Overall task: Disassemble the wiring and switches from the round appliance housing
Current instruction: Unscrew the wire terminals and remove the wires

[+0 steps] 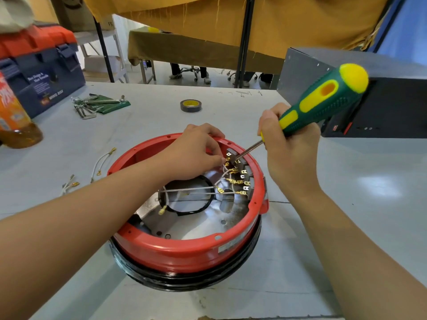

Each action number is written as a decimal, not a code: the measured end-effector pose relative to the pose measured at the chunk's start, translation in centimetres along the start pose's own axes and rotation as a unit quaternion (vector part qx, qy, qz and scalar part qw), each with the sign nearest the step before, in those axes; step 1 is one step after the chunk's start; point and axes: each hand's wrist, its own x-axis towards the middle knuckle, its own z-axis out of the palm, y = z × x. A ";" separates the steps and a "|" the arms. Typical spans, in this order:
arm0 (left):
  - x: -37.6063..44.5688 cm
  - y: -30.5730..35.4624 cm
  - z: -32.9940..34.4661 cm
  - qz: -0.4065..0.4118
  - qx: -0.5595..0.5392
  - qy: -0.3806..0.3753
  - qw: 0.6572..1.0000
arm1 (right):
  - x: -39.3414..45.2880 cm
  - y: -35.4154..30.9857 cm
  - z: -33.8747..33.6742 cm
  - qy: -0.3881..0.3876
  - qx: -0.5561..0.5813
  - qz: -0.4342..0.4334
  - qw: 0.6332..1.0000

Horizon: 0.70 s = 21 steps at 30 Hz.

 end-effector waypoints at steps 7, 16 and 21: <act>0.1 -0.2 0.0 -0.006 0.004 0.000 1.000 | 0.3 -0.4 -0.7 0.019 0.015 -0.027 0.999; 0.0 0.2 -0.1 -0.004 -0.005 -0.006 1.000 | -0.1 -0.6 -0.7 -0.049 -0.033 -0.106 0.993; 0.0 0.2 -0.1 0.003 -0.005 -0.006 1.000 | -0.5 -0.9 -0.6 -0.069 -0.072 -0.142 0.985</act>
